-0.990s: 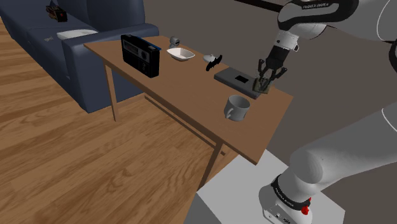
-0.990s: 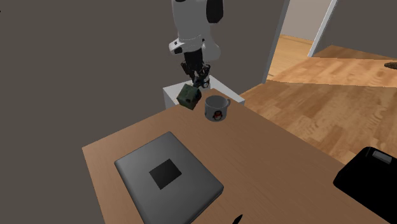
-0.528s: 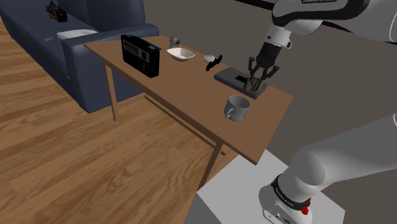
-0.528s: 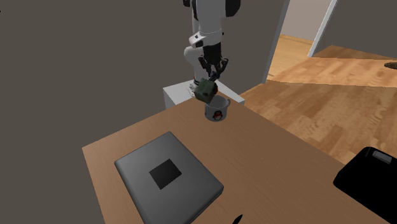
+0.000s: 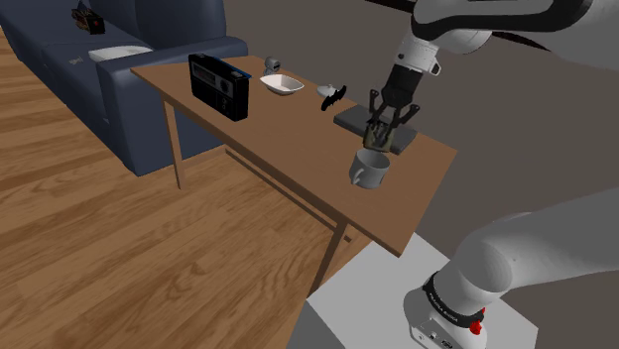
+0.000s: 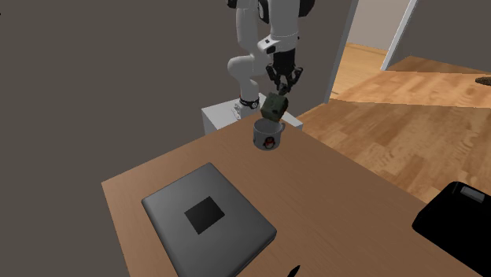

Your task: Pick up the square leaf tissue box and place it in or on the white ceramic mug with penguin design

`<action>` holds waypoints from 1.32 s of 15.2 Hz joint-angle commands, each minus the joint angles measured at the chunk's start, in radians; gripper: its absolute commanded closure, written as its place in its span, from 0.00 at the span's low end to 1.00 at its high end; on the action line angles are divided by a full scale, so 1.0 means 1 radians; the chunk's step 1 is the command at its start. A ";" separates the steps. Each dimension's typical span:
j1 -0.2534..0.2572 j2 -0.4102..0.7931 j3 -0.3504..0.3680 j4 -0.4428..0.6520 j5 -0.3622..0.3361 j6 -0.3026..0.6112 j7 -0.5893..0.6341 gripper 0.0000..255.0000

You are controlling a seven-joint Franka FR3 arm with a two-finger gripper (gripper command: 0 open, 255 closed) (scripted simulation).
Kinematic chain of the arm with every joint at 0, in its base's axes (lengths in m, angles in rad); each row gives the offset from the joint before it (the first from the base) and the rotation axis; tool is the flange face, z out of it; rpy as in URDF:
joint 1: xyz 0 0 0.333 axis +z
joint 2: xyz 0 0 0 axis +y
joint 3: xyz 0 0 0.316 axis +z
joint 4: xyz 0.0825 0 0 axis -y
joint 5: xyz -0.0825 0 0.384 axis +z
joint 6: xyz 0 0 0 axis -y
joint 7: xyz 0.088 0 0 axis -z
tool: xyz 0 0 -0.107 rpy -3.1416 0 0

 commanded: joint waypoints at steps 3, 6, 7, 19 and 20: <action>0.003 0.002 0.007 -0.046 0.005 0.050 0.002 1.00; 0.003 0.007 0.008 -0.083 0.007 0.091 -0.005 1.00; 0.004 0.008 0.008 -0.095 0.008 0.104 -0.007 1.00; -0.006 0.035 0.019 -0.191 0.019 0.225 -0.030 1.00; -0.009 0.035 0.022 -0.191 0.020 0.225 -0.031 1.00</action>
